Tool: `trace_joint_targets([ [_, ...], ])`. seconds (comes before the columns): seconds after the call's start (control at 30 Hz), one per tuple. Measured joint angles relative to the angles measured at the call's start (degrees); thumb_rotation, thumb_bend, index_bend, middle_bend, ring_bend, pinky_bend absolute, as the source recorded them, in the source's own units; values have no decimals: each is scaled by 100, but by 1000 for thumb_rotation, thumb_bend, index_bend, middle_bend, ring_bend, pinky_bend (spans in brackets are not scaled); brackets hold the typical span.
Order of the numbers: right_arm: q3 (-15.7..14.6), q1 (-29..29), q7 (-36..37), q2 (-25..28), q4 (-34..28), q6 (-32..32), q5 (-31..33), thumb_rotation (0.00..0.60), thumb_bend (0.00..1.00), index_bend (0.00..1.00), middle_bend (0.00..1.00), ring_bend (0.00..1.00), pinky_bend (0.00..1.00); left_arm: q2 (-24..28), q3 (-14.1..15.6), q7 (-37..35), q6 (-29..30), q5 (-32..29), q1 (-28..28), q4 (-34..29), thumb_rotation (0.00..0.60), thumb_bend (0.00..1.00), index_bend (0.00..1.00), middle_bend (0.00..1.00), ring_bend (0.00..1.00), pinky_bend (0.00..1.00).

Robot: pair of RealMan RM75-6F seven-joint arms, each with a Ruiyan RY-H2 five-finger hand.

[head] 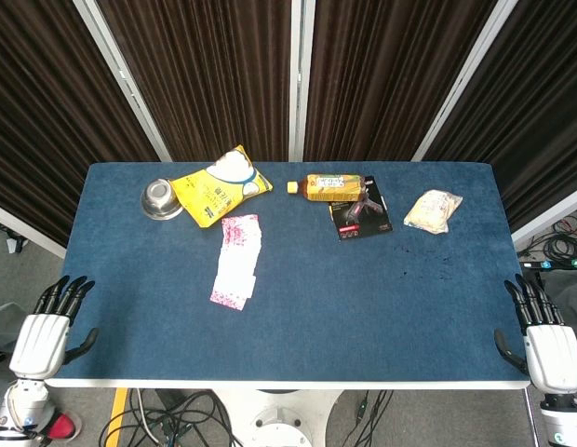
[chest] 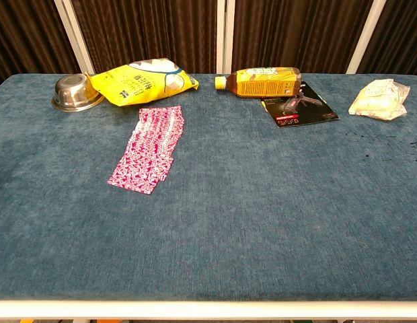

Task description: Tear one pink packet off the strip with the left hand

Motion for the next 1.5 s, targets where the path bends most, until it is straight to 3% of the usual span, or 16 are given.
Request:
trace_joint_targets([
  [0.73,-9,7,62,25,-1,-10,-28,600,305,0,0,0,124,8,-40,286,20,13,-22,-53,600,315,115,78,12,124],
  [0.8,-6,1,104,39,4,-8,-11,600,305,0,0,0,124,5,-34,365,-11,-7,-26,-91,600,315,113,95,67,171],
  [0.83,-4,0,116,51,6,-9,-5,600,306,0,0,0,124,6,-31,391,-23,-13,-27,-116,600,316,113,139,144,244],
  [0.9,-1,-1,129,62,5,-2,-8,600,305,0,0,0,124,5,-42,443,-28,-41,-29,-167,600,324,112,309,393,480],
  [0.97,-11,-5,149,56,14,4,-20,600,305,0,0,0,124,-17,-70,477,-28,-96,-29,-223,600,339,112,559,670,732],
  [1.03,-19,-3,143,56,20,-12,-25,600,305,0,0,0,124,-41,-81,527,-42,-120,-35,-259,600,353,111,745,795,841],
  [1.17,-15,14,117,69,-19,-37,-24,600,306,0,0,0,124,-90,-73,687,-133,-111,-82,-288,600,457,111,885,875,884],
  [1.5,2,28,-16,129,-155,-53,-12,600,306,0,0,0,124,-283,-55,887,-598,-42,-374,-161,600,570,113,867,877,869],
])
